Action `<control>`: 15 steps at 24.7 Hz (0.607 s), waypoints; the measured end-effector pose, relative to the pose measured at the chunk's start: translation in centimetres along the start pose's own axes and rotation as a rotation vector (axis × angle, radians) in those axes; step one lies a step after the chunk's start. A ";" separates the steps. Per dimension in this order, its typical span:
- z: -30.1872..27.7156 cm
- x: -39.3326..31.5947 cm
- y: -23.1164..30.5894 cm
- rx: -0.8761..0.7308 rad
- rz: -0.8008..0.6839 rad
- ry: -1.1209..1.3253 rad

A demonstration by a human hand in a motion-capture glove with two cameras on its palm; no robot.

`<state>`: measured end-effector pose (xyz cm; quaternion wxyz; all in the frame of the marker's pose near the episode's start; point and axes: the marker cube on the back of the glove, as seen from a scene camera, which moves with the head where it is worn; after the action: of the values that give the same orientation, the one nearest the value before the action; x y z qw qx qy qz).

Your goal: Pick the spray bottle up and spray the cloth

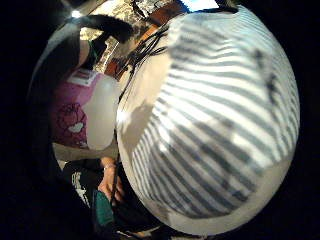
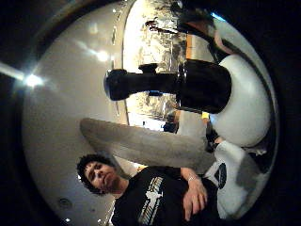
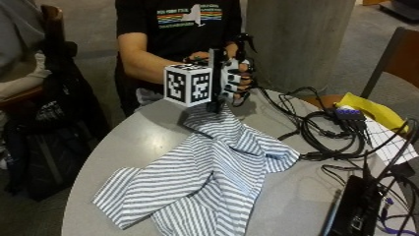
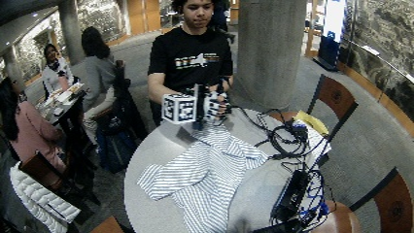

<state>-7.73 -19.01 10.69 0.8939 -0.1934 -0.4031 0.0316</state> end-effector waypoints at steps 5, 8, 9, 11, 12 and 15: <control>5.6 0.9 -2.0 -0.035 0.028 0.039; 7.3 1.7 -3.0 -0.027 0.043 0.072; 7.7 1.9 -3.2 -0.025 0.046 0.075; 8.2 2.4 -3.3 -0.020 0.051 0.075; 8.3 2.6 -3.2 -0.018 0.051 0.075; 7.7 2.7 -2.2 -0.007 0.045 0.092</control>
<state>-11.80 -18.04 18.03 0.9099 -0.2066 -0.3574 0.0414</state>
